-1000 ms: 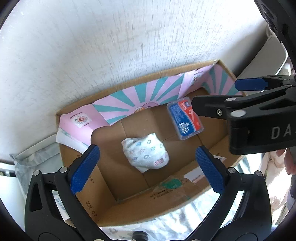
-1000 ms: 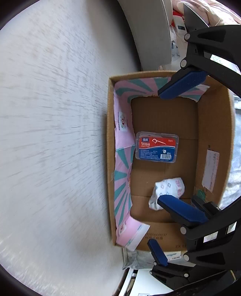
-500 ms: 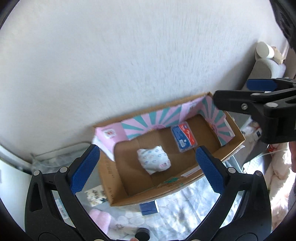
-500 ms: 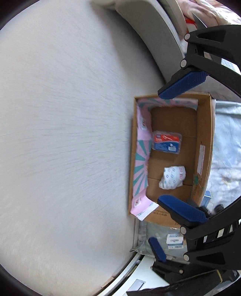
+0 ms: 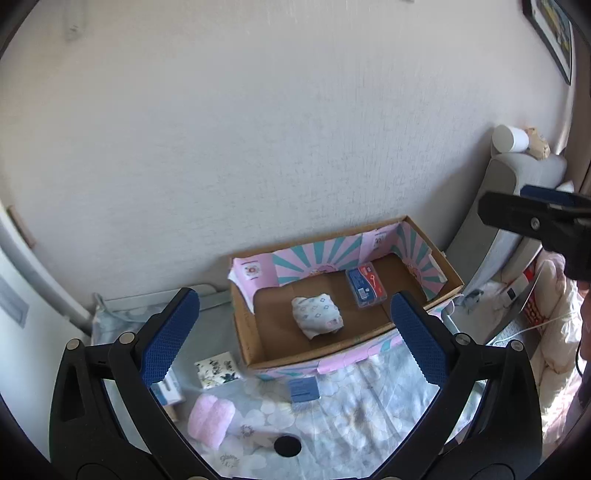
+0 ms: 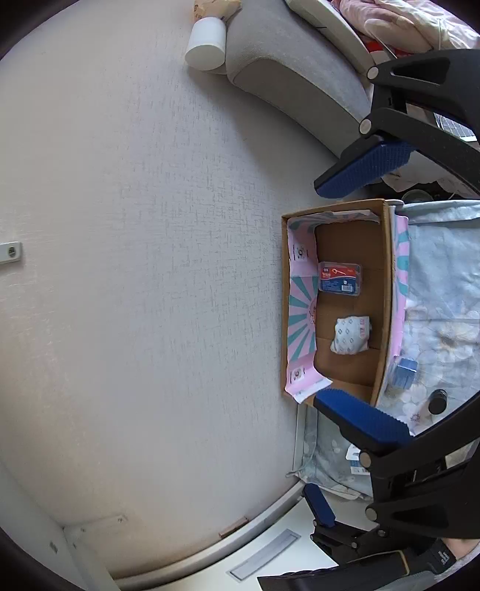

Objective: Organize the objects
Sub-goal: 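Withdraw both tools from the cardboard box back over the bed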

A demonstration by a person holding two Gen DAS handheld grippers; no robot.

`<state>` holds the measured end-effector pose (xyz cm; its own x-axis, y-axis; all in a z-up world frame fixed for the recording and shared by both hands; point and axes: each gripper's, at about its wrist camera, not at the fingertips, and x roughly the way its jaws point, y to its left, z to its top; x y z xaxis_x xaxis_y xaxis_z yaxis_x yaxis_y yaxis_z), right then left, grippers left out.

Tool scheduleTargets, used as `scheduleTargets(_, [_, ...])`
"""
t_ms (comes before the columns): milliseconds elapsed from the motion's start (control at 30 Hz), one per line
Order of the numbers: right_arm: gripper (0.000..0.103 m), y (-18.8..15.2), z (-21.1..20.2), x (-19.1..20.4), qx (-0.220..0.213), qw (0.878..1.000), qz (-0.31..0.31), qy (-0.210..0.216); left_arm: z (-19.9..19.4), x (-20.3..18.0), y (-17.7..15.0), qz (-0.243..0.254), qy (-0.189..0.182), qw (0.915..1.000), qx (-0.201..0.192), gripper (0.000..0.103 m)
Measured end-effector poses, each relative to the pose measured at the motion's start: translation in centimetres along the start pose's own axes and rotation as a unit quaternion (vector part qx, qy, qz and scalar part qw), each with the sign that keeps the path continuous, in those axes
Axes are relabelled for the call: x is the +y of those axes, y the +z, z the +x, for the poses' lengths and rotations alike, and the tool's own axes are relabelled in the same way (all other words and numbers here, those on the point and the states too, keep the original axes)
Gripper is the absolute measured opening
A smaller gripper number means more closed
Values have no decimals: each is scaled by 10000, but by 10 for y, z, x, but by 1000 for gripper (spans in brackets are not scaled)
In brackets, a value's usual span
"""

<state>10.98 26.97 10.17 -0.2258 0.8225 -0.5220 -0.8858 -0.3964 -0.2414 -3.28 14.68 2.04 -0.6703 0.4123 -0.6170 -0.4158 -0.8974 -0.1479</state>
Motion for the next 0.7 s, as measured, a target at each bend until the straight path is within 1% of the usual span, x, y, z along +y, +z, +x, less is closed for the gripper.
scheduleTargets(100, [103,-16,-17,2,-198,9998,25,-10,-14,3,-11,-131,52,9998,-165,103])
scheduleTargets(200, [103,-34,-30,5,-342,9994,26,0,-24,8,-25,-370,42,9990,-259,103])
scheduleTargets(333, [103,-57,-43,9,-551,9984,-94,-43,-37,11,-45,-486,130,9981,-367,103])
scheduleTargets(433, [103,-68,-52,11,-717,9972,-214,-23,-43,14,-56,-549,92,9976,-410,103])
scheduleTargets(700, [103,-82,-60,11,-804,9966,-147,-87,-54,27,-64,-673,7,9965,-489,103])
